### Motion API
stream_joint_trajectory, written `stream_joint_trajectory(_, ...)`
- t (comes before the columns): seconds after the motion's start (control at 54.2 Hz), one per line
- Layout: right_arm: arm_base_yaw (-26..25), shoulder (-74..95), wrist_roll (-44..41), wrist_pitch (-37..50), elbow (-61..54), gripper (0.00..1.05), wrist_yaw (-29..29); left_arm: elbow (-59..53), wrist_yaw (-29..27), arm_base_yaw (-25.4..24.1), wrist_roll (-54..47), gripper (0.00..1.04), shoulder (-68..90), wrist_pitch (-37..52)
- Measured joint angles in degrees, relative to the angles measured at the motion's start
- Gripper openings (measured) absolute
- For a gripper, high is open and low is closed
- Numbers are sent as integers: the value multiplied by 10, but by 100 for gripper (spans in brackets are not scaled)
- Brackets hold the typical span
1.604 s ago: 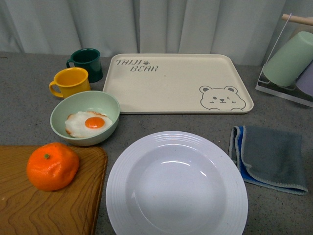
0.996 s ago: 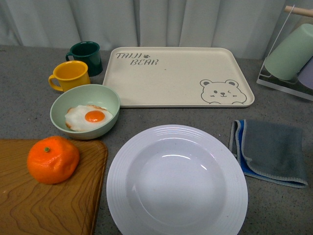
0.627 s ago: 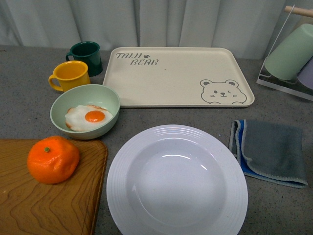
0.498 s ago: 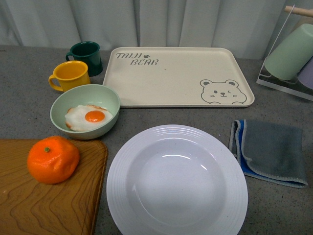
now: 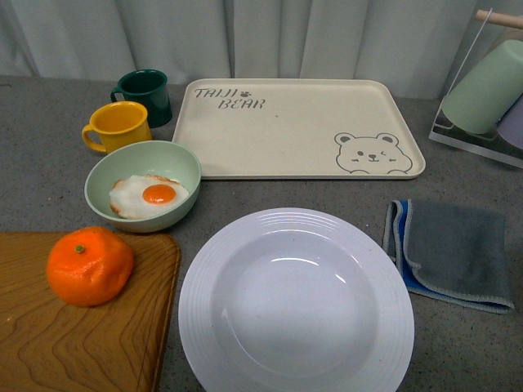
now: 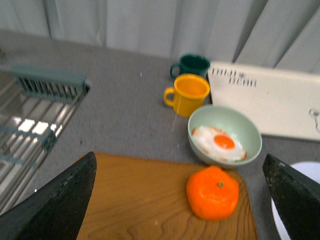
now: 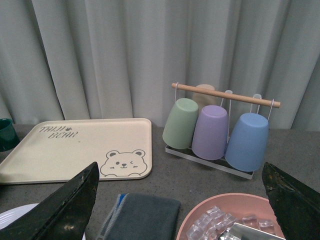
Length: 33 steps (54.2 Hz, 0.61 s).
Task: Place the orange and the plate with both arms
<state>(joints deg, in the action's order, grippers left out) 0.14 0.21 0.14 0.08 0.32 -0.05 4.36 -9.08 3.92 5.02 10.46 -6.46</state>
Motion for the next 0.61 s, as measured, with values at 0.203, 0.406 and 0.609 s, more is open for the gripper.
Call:
stream_joint_trajectory(0.203,0,0,0,0,0,95,0,55,-13,54,67,98,321,177)
stream_joint_trajectory(0.406,0,0,0,0,0,95,0,133,33,66,93,98,634,257)
stream_joint_trajectory(0.609,0,0,0,0,0,95,0,180,57,50,99,98,768,246)
